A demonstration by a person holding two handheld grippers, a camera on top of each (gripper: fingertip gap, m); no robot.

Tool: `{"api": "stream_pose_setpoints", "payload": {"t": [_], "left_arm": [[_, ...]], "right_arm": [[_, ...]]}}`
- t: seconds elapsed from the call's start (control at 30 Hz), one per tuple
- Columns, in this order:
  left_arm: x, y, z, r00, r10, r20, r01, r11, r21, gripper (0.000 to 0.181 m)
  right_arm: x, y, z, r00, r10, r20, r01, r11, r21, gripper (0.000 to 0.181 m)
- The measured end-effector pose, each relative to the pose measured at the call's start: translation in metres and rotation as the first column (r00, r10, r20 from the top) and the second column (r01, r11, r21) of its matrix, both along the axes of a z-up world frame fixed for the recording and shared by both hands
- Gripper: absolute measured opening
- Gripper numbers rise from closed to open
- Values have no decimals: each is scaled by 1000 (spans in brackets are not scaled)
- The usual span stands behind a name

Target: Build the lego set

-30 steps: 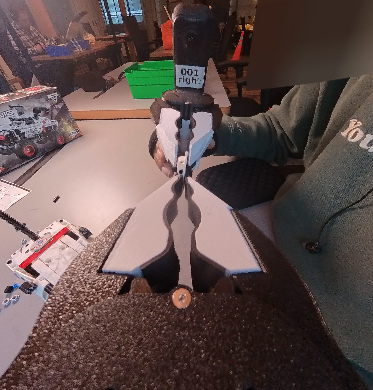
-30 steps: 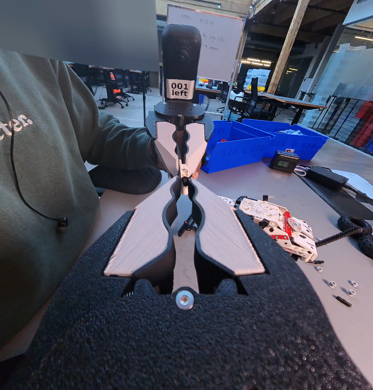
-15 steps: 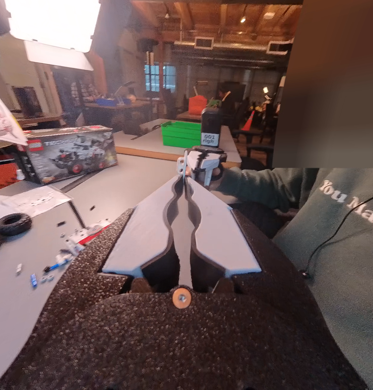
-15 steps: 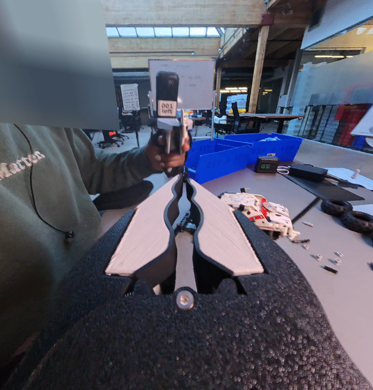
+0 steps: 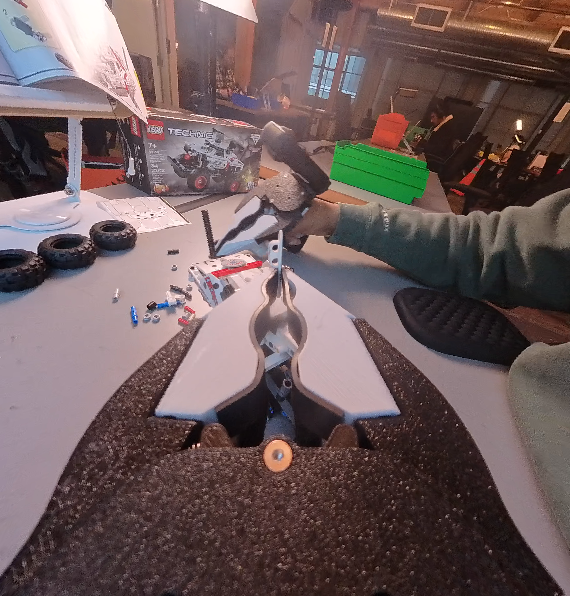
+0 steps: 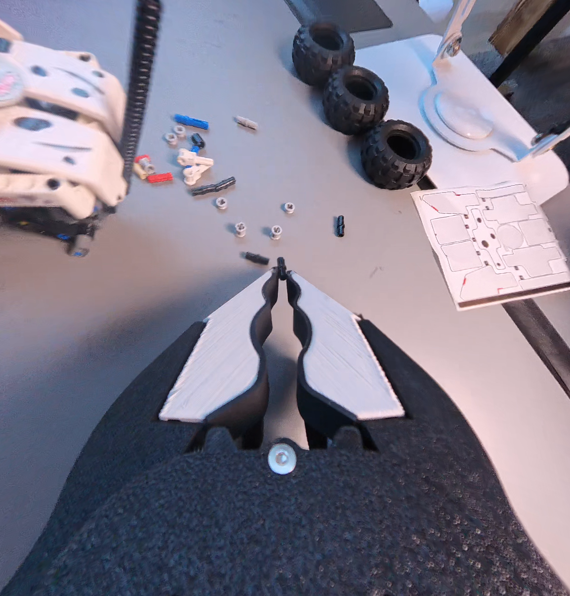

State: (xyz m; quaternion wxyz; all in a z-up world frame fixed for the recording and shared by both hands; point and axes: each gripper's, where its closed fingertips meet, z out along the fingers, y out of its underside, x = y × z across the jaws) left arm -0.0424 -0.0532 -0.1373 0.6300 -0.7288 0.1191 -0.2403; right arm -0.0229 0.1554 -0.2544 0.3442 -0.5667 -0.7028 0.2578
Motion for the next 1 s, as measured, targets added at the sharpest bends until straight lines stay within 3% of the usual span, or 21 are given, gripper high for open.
{"api": "stream_pose_setpoints", "payload": {"t": [0.13, 0.23, 0.43, 0.57, 0.67, 0.77, 0.83, 0.9, 1.0], "left_arm": [[-1, -1, -2, 1000, 0, 19, 0, 1000, 2, 0], [-3, 0, 0, 998, -9, 56, 9, 1000, 1, 0], [-14, -3, 7, 995, 14, 97, -14, 1000, 2, 0], [-65, -28, 42, 976, 218, -22, -219, 975, -39, 0], [-142, -72, 44, 857, 452, -247, -494, 858, -141, 0], [-212, -125, -1, 729, 507, -460, -675, 648, -354, 0], [-234, -150, -32, 695, 471, -544, -714, 546, -439, 0], [-245, -162, -53, 666, 458, -589, -742, 487, -461, 0], [-252, -171, -66, 629, 464, -625, -776, 430, -462, 26]], "right_arm": [[-17, 7, -14, 993, 5, 117, -6, 1000, 7, 8], [-18, 6, -10, 994, 1, 112, 1, 1000, -21, 24], [1, -11, 44, 985, -5, -171, -17, 992, -128, 35], [46, -34, 69, 963, 19, -270, -49, 993, -105, 35], [88, -51, 64, 972, 43, -229, -62, 995, -74, 33], [122, -65, 51, 985, 66, -160, -75, 996, -49, 32], [135, -76, 49, 986, 80, -149, -88, 995, -43, 32], [140, -86, 47, 986, 90, -142, -96, 995, -40, 32], [136, -98, 47, 982, 111, -152, -116, 993, -22, 32]]}}
